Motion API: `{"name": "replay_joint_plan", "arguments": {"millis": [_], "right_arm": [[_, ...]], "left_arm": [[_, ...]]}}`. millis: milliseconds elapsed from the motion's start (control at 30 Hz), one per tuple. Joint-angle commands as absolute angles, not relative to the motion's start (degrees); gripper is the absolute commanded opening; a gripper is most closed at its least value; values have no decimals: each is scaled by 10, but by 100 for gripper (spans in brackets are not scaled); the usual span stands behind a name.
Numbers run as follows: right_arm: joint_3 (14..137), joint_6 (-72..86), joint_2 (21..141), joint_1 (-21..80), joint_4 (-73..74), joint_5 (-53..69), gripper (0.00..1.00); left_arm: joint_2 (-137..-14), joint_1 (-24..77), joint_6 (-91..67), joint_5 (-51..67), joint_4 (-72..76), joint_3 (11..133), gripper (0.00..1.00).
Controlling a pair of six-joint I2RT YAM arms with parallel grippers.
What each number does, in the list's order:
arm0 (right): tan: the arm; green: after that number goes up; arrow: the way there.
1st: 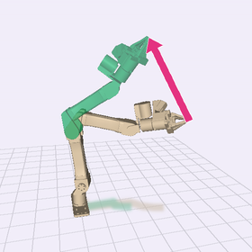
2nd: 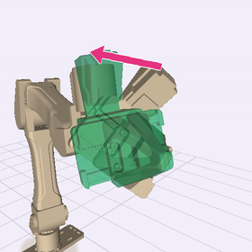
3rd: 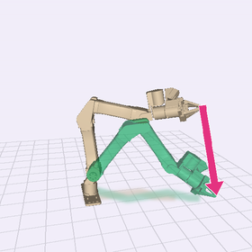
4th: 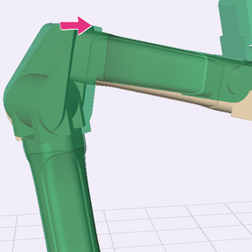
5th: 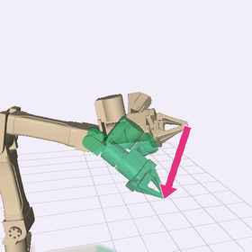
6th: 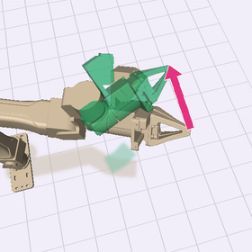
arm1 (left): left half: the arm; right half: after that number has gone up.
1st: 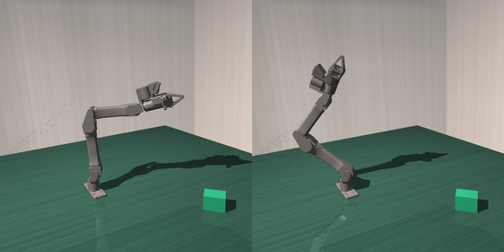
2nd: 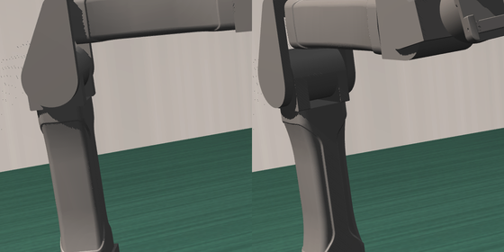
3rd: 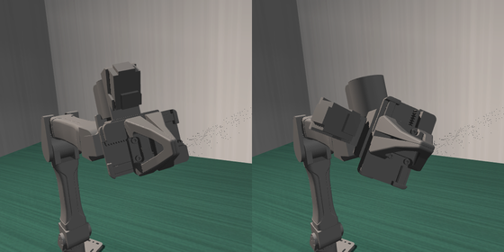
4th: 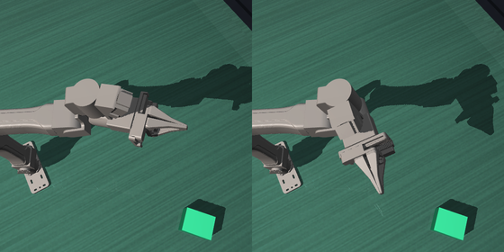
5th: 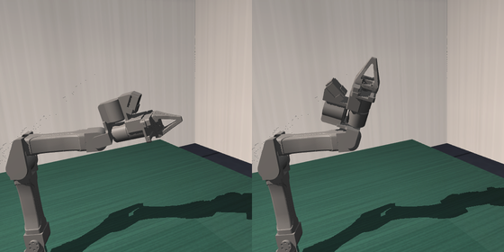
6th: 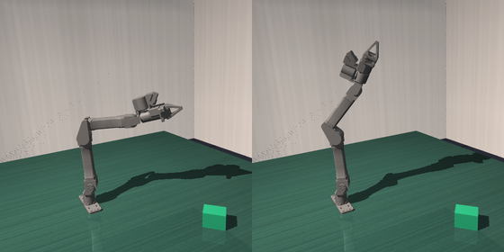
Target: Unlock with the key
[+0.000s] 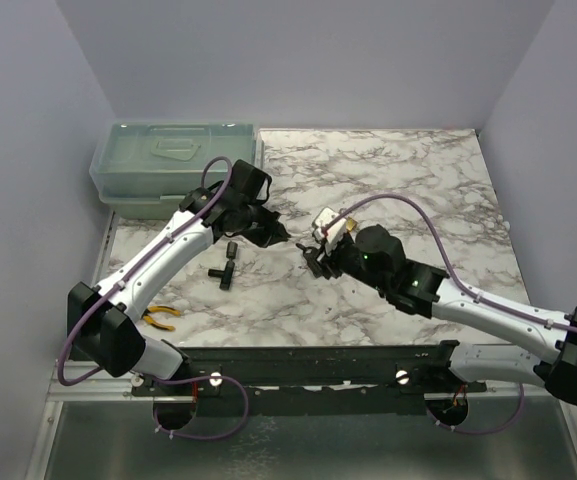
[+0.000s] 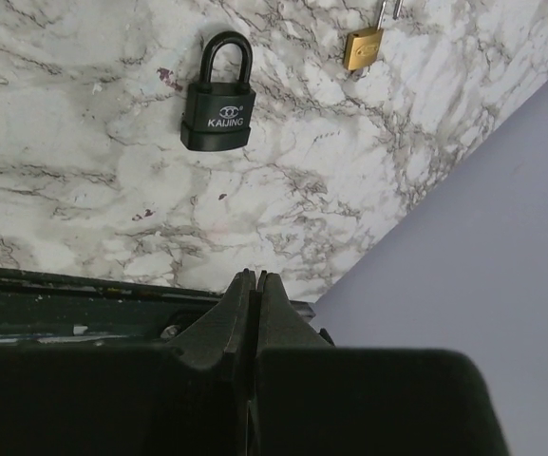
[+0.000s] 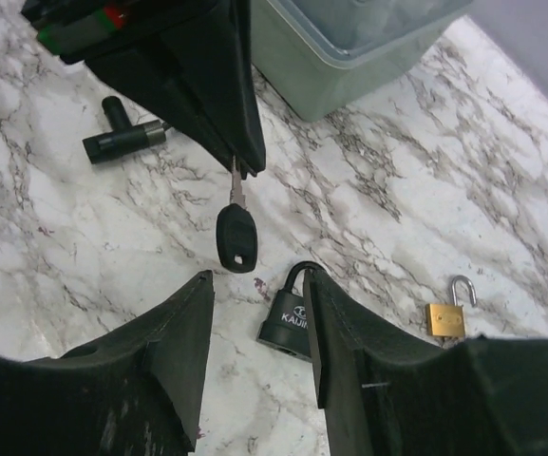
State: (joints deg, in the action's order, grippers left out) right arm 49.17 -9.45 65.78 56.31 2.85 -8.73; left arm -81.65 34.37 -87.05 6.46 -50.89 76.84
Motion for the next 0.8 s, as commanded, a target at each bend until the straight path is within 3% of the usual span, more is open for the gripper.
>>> {"name": "replay_joint_plan", "arguments": {"millis": [0,767], "right_arm": [[418,-176,603,568,-117,-16,47],[322,-262,605,568,-282,3,40]], "left_arm": [[-795,332,-886,128,-491,757,0],[-789,322,-909,208,-439,719,0]]}}
